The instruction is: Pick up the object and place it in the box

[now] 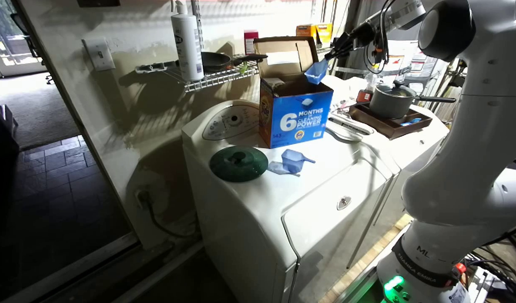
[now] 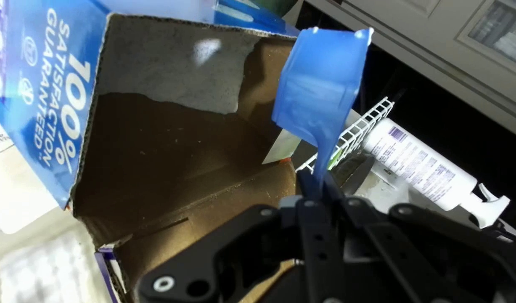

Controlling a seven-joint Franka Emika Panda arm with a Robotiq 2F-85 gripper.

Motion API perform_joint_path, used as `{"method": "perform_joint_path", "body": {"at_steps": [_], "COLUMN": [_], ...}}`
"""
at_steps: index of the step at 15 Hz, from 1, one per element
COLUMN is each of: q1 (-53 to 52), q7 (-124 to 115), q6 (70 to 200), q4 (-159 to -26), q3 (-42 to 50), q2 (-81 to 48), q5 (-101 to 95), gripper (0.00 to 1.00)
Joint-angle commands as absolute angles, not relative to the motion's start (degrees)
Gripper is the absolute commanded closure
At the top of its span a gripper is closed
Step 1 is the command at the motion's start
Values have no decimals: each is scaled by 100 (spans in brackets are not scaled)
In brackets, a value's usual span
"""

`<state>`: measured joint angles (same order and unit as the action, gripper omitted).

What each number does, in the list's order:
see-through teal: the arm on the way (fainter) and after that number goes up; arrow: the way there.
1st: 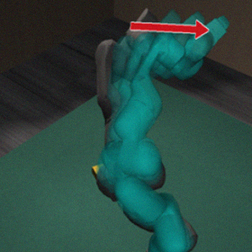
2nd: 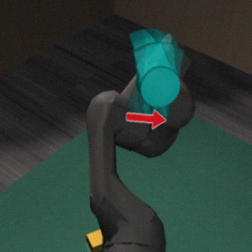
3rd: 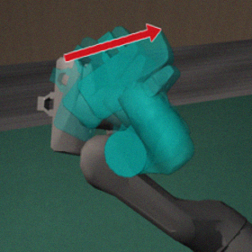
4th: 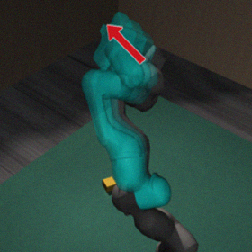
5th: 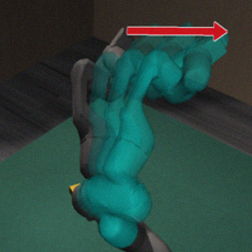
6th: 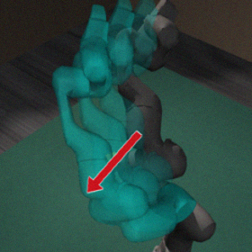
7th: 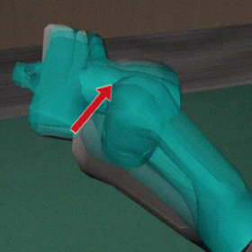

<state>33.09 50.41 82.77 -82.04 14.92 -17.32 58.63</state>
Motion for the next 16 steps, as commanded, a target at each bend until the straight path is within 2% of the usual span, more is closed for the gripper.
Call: {"method": "perform_joint_path", "body": {"at_steps": [1,16], "q1": [3290,3321], "q7": [5158,5508], "q6": [8131,7530], "q4": [-8481,-9297], "q3": [1553,1766], "q2": [-1712,-1735], "q5": [6009,5959], "gripper": [98,98]}}
